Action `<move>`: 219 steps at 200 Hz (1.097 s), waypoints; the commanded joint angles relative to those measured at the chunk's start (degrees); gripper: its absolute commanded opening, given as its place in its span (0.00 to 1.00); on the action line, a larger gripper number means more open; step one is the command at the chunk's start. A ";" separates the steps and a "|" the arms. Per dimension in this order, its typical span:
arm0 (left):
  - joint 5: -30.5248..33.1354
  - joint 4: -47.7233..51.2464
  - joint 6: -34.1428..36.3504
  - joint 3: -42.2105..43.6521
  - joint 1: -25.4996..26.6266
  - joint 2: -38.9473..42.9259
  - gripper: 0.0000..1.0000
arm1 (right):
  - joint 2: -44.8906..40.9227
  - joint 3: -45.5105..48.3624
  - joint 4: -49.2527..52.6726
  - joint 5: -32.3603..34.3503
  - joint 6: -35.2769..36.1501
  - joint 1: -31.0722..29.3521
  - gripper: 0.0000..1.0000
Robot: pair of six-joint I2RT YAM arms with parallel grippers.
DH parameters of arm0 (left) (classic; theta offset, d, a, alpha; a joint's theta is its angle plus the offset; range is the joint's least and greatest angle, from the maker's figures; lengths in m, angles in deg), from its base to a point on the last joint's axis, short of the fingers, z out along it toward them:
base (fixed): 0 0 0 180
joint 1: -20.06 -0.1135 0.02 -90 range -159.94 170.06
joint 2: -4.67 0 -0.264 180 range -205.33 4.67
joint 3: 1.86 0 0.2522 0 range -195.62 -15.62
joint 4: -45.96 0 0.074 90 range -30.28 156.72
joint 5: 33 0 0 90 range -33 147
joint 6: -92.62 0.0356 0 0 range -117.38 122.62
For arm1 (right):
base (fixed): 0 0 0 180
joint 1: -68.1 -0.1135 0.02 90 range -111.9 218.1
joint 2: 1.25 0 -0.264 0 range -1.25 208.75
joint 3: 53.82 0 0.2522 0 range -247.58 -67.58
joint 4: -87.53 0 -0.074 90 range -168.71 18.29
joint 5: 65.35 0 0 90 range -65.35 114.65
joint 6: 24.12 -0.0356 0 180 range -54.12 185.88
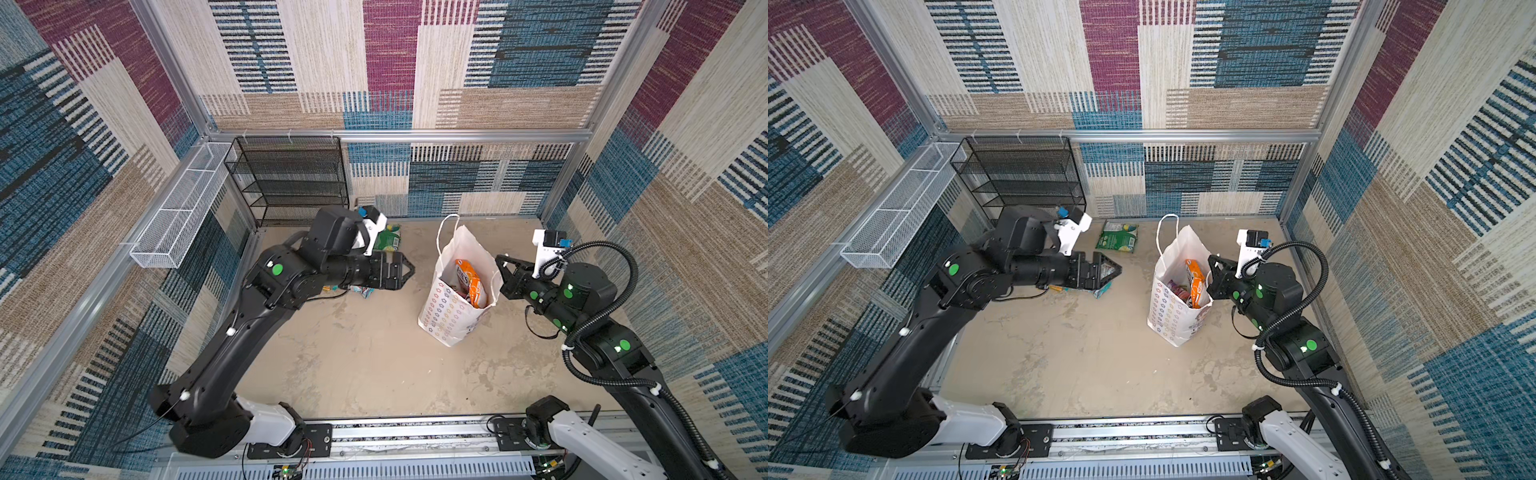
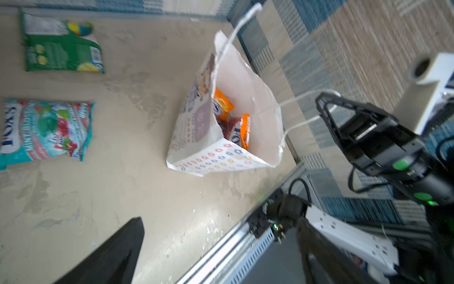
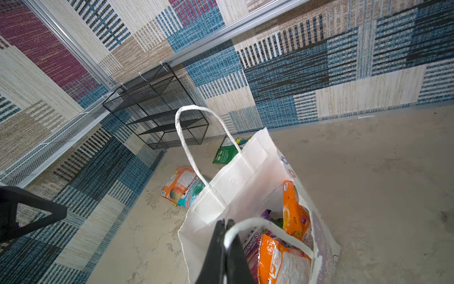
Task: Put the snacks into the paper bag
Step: 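Move the left gripper back down to the teal Fox's Mint Blossom packet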
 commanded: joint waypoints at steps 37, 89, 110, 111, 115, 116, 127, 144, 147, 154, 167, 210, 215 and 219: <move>-1.74 -17.52 -13.34 35.67 -13.06 14.13 0.99 | -0.89 0.16 -1.16 -0.37 2.46 -0.03 0.00; -5.10 -34.35 -22.29 47.50 -22.18 4.16 0.99 | -1.23 -0.21 1.26 1.40 2.30 0.01 0.00; -4.13 -40.01 -25.09 48.45 -24.63 -1.25 0.99 | -0.61 -0.80 2.48 1.08 2.43 -0.02 0.00; -4.17 -40.22 -25.29 48.55 -24.77 -1.53 0.99 | -0.64 -0.82 2.48 1.07 2.43 0.00 0.00; -4.48 -41.81 -25.90 48.92 -25.27 -2.52 0.99 | -0.80 -0.83 2.56 1.08 2.60 0.00 0.00; -4.57 -42.36 -26.04 49.01 -25.40 -2.78 0.99 | -0.83 -0.83 2.56 1.11 2.61 -0.03 0.00; -4.96 -46.04 -26.73 48.90 -26.32 -5.28 0.99 | -1.33 -0.76 2.65 1.33 2.54 -0.01 0.00; -5.53 -47.16 -26.65 46.40 -27.46 -9.77 0.99 | -2.07 -0.49 3.26 2.36 1.73 0.01 0.00; -5.73 -47.41 -26.63 46.01 -27.65 -10.43 1.00 | -2.16 -0.48 3.39 2.45 1.67 -0.01 0.00; -6.46 -47.53 -26.63 44.95 -28.10 -12.53 1.00 | -2.30 -0.47 3.66 2.70 1.46 -0.03 0.00; -7.61 -48.73 -26.88 43.47 -28.75 -15.61 0.98 | -2.34 -0.70 3.97 2.90 1.28 -0.06 0.00; -8.19 -52.38 -27.93 41.15 -29.92 -22.80 0.96 | -1.46 -2.57 4.67 3.68 1.42 -0.07 0.00; -8.02 -52.33 -27.57 40.54 -30.01 -23.59 0.96 | -1.38 -2.68 4.68 3.93 1.47 0.01 0.00; -7.81 -52.07 -27.18 39.94 -30.10 -24.16 0.96 | -1.38 -2.79 4.68 4.08 1.45 -0.03 0.00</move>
